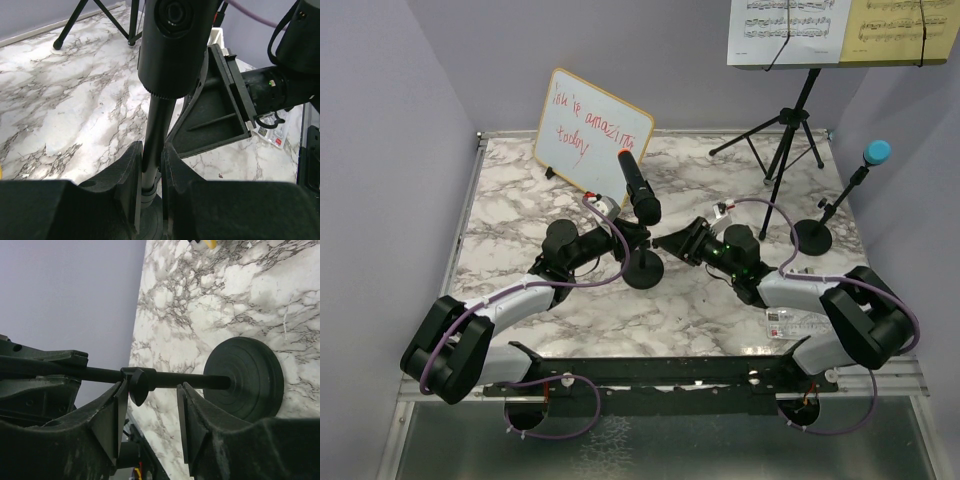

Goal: Pack up the instrument practice props
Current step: Unscrew the knob on the microphone stand.

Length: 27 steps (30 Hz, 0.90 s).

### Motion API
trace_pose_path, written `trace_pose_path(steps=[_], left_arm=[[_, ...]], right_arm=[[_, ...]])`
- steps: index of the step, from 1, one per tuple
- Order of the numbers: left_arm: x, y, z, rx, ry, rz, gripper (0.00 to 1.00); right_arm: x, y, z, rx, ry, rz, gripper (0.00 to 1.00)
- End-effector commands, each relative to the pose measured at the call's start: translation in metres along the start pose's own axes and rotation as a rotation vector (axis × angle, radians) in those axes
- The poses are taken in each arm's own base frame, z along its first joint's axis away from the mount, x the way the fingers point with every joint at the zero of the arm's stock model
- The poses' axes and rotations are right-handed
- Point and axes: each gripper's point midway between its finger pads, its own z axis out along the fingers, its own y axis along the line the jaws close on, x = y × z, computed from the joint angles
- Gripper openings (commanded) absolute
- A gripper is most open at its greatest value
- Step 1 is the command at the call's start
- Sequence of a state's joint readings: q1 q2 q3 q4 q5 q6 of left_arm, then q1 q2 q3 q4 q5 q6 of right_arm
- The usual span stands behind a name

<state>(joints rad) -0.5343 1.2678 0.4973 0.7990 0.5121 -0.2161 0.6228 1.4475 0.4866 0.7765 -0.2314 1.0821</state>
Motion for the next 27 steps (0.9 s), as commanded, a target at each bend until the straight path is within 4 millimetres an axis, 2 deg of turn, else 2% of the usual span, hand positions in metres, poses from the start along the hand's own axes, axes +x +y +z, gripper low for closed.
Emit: trace_pose_path(steps=[1, 11, 16, 21, 24, 27], left_arm=[[-0.004, -0.017, 0.001, 0.069, 0.010, -0.026, 0.00], [-0.004, -0.017, 0.001, 0.070, 0.009, -0.025, 0.00], [-0.005, -0.018, 0.001, 0.070, 0.008, -0.025, 0.00], [-0.005, -0.018, 0.001, 0.071, 0.007, -0.024, 0.00], [-0.006, -0.018, 0.001, 0.072, 0.005, -0.023, 0.00], [-0.006, -0.018, 0.001, 0.071, 0.006, -0.024, 0.00]], right_arm=[[0.000, 0.018, 0.001, -0.124, 0.009, 0.112, 0.47], [0.003, 0.025, 0.005, -0.197, 0.043, 0.149, 0.38], [0.003, 0.023, 0.004, -0.216, 0.049, 0.165, 0.29], [0.006, 0.026, 0.005, -0.250, 0.066, 0.155, 0.16], [0.006, 0.029, 0.005, -0.278, 0.069, 0.088, 0.07], [0.009, 0.031, 0.006, -0.307, 0.083, -0.055, 0.01]])
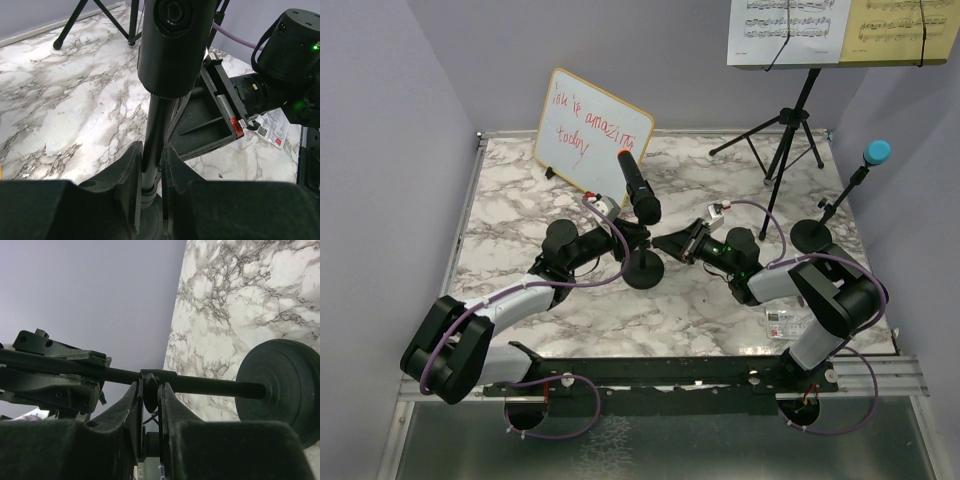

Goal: Pack up the instrument practice props
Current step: Unscrew the knob on the microphone stand.

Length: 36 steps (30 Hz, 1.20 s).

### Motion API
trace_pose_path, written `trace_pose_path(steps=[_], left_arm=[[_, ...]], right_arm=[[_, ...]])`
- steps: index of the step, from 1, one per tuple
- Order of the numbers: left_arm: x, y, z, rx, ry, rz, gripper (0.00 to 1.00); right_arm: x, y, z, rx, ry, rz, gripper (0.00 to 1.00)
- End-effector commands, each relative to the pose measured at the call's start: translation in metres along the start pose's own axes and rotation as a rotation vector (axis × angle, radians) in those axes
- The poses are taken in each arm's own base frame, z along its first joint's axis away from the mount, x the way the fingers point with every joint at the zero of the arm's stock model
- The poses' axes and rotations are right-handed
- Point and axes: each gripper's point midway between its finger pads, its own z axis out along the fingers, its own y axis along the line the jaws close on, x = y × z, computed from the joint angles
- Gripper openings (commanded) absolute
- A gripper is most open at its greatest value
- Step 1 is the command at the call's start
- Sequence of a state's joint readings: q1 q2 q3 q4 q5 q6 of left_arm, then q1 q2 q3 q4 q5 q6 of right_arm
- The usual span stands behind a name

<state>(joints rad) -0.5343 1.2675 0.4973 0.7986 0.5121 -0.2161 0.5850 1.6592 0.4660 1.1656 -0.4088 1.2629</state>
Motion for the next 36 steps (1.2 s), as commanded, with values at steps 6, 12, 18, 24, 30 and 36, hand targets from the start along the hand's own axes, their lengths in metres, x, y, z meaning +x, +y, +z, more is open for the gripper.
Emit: trace_pose_path(steps=[6, 12, 18, 24, 30, 36], left_arm=[[-0.006, -0.018, 0.000, 0.072, 0.007, -0.024, 0.00], [-0.007, -0.019, 0.000, 0.074, 0.003, -0.022, 0.00], [-0.007, -0.020, 0.000, 0.078, 0.004, -0.021, 0.00], [-0.006, -0.020, 0.001, 0.080, 0.008, -0.023, 0.00], [-0.004, -0.019, 0.002, 0.077, 0.012, -0.025, 0.00], [-0.003, -0.017, 0.002, 0.073, 0.015, -0.026, 0.00]], right_arm=[[0.004, 0.022, -0.004, -0.163, 0.061, -0.617, 0.01], [0.007, 0.003, -0.003, -0.123, 0.216, -1.043, 0.03], [0.002, -0.018, -0.005, -0.119, 0.331, -1.557, 0.04], [-0.011, -0.029, -0.002, -0.079, 0.377, -2.071, 0.01], [-0.041, -0.032, -0.002, 0.161, 0.367, -2.583, 0.01], [-0.058, -0.014, -0.003, 0.351, 0.217, -2.910, 0.01]])
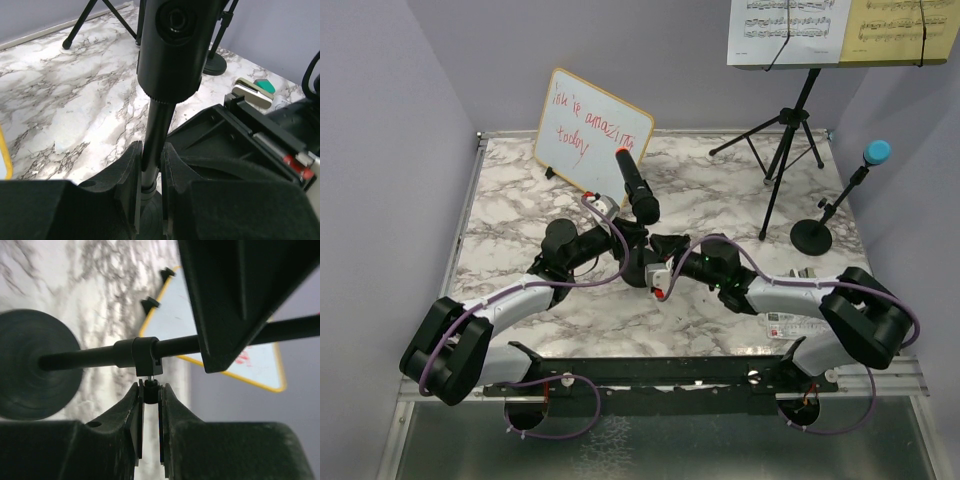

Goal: Pack up the instrument practice props
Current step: Unscrew the knob on the microphone stand.

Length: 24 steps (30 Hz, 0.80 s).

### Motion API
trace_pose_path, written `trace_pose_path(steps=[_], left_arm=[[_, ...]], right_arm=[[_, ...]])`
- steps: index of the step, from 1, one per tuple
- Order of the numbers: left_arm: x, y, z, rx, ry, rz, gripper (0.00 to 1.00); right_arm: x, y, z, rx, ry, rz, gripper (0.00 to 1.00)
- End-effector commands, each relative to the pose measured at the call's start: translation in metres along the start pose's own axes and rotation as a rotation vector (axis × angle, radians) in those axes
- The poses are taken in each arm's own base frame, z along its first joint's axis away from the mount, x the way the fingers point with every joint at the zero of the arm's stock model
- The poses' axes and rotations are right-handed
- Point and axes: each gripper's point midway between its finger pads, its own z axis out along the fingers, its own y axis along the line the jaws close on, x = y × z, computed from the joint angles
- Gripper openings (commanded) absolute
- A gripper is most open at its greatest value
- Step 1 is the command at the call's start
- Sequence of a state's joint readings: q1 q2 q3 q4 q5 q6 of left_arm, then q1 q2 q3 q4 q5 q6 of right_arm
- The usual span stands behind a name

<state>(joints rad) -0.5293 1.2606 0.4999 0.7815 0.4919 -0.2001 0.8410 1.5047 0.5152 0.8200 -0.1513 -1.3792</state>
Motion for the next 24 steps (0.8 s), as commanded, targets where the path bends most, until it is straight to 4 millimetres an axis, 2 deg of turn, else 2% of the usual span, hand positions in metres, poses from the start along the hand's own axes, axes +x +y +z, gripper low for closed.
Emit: trace_pose_path(steps=[1, 3, 7, 10, 17, 21, 24], left_arm=[[-0.002, -0.023, 0.003, 0.098, 0.014, -0.038, 0.00], [-0.002, -0.023, 0.003, 0.098, 0.014, -0.038, 0.00], [-0.002, -0.023, 0.003, 0.098, 0.014, -0.038, 0.00], [-0.002, -0.023, 0.003, 0.098, 0.015, -0.039, 0.00], [0.002, -0.021, 0.004, 0.097, 0.023, -0.041, 0.00], [0.005, -0.021, 0.004, 0.101, 0.032, -0.034, 0.00], [0.008, -0.022, 0.003, 0.107, 0.037, -0.021, 0.00]], right_arm=[[0.042, -0.011, -0.014, 0.069, 0.257, -0.281, 0.01], [0.037, -0.011, -0.014, 0.083, 0.234, -0.235, 0.08], [0.036, -0.008, -0.017, 0.088, 0.221, -0.098, 0.27], [0.031, -0.006, -0.025, 0.105, 0.196, 0.018, 0.35], [0.012, -0.007, -0.041, 0.114, 0.129, 0.429, 0.43], [-0.002, -0.025, -0.051, 0.191, 0.063, 0.686, 0.47], [-0.027, -0.041, -0.056, 0.202, -0.061, 0.846, 0.50]])
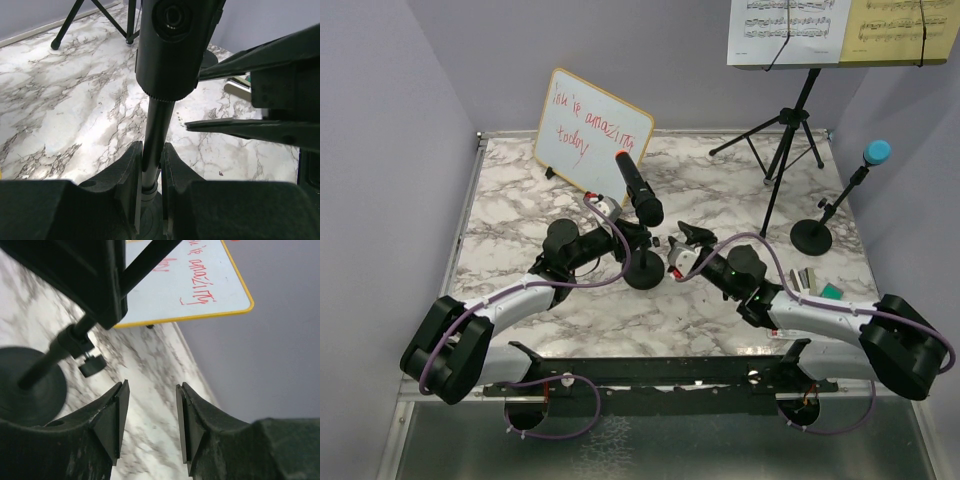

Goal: Pack up the instrument practice props
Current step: Unscrew the knob on the microphone stand.

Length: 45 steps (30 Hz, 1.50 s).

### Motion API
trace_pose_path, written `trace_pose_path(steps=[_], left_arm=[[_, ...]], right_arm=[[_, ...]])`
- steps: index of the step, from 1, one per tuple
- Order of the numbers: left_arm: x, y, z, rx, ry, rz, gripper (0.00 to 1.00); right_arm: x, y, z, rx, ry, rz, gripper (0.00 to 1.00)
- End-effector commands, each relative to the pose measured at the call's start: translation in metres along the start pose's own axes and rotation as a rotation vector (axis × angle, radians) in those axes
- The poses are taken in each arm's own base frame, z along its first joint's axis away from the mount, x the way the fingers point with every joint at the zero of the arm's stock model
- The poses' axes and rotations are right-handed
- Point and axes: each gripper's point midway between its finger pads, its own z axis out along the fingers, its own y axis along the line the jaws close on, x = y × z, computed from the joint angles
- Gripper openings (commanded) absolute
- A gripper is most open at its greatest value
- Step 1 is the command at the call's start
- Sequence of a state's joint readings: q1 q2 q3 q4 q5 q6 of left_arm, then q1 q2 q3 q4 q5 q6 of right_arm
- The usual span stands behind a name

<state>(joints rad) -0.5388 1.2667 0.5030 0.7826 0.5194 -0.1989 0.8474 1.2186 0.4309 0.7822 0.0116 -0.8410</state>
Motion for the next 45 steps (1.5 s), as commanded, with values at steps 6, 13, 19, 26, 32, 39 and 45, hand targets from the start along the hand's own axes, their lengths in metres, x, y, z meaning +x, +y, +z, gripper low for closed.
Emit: trace_pose_path(steps=[6, 13, 19, 26, 32, 39, 45], left_arm=[[0.012, -0.014, 0.000, 0.079, 0.042, 0.005, 0.00], [0.015, -0.016, 0.000, 0.097, 0.055, 0.022, 0.00], [0.017, -0.017, -0.001, 0.103, 0.064, 0.029, 0.00], [0.019, -0.018, 0.000, 0.117, 0.074, 0.030, 0.00], [0.020, -0.018, 0.000, 0.115, 0.077, 0.033, 0.00], [0.018, -0.011, 0.000, 0.071, 0.073, 0.025, 0.06], [0.016, -0.005, 0.000, 0.028, 0.063, 0.017, 0.22]], right_arm=[[-0.069, -0.013, -0.009, 0.021, -0.255, 0.681, 0.51], [-0.104, -0.030, 0.009, 0.017, -0.398, 0.866, 0.53], [-0.126, -0.038, 0.025, -0.019, -0.472, 0.907, 0.53], [-0.126, -0.042, 0.040, -0.008, -0.463, 0.941, 0.53], [-0.112, -0.034, 0.046, 0.007, -0.407, 0.947, 0.46], [-0.096, -0.027, 0.037, 0.039, -0.375, 0.925, 0.06], [-0.093, -0.018, 0.033, 0.012, -0.375, 0.899, 0.01]])
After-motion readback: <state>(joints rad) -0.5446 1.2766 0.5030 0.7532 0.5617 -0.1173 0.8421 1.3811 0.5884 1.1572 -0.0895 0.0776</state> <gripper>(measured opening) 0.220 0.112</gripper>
